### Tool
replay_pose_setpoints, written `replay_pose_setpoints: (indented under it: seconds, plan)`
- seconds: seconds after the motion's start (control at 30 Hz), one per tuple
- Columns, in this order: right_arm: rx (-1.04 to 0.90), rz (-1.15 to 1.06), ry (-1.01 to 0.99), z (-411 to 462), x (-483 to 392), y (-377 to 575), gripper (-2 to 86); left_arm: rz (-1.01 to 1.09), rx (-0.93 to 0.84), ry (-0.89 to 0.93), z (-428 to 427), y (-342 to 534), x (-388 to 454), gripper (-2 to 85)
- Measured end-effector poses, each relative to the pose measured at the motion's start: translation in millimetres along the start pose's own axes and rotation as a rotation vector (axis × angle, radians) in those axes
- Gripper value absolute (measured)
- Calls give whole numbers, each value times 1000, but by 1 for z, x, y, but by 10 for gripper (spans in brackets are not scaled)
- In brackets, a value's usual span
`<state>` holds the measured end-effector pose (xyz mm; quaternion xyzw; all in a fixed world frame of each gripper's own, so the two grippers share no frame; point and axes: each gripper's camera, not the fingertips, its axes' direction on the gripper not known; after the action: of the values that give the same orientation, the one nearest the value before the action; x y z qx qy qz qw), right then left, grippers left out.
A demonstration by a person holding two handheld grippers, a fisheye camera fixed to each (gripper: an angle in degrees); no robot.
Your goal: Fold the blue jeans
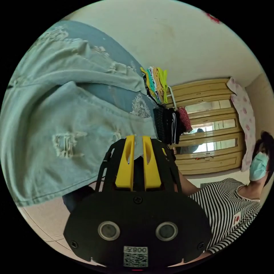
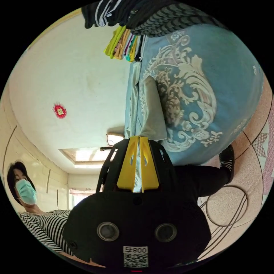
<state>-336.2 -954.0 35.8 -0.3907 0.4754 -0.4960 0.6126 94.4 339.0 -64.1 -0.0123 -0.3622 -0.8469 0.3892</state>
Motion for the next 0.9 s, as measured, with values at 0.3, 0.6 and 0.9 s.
replay_pose_setpoints:
  seconds: [0.3,0.6,0.9]
  plan:
    - [-473,-447,131,145,-98,4,11,364,-157,-83,155,-143,183,57]
    - [-608,-352,151,157,-75,18,36,359,-360,-326,313,-218,213,67]
    - [-414,-531,437,126,-127,-24,67,343,-376,-440,395,-311,231,83]
